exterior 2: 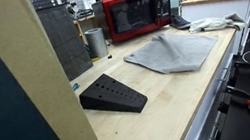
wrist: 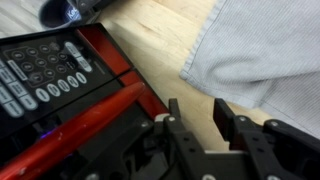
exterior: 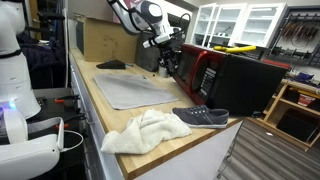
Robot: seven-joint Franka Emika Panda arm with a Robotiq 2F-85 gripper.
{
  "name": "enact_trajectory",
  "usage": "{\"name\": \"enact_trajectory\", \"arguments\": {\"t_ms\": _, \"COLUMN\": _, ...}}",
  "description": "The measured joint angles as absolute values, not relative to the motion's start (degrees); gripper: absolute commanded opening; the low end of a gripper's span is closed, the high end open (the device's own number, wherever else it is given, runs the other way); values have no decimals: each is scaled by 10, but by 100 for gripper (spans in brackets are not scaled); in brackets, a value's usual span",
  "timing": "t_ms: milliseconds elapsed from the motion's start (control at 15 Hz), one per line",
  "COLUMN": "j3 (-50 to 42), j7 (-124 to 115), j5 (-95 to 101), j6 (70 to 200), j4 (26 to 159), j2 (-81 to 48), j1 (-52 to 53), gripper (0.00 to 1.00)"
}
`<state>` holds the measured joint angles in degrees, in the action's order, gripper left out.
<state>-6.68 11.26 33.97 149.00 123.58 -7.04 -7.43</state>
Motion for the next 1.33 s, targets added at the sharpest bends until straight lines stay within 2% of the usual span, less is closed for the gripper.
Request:
{"name": "enact_trajectory", "arguments": {"t_ms": 200, "j3": -66, "j7": 107, "j5": 331, "j6": 1497, "j4": 1236, "j2": -50, "j1": -73, "gripper": 96}}
{"name": "enact_trajectory", "arguments": {"t_ms": 267, "j3": -63, "j7": 111, "j5": 308, "j6": 1497, "j4": 1238, "j2": -44, "j1": -71, "gripper": 99}}
{"name": "enact_trajectory", "arguments": {"t_ms": 867, "j3": 2, "j7": 213, "j5": 6, "j6": 1481, "j4": 1258, "j2": -78, "j1": -43, "gripper": 100}}
{"name": "enact_trajectory", "arguments": {"t_ms": 1333, "j3": 38, "j7": 214, "j5": -25, "j6": 1462, "j4": 1245, "j2": -141, "j1": -32, "gripper": 100}}
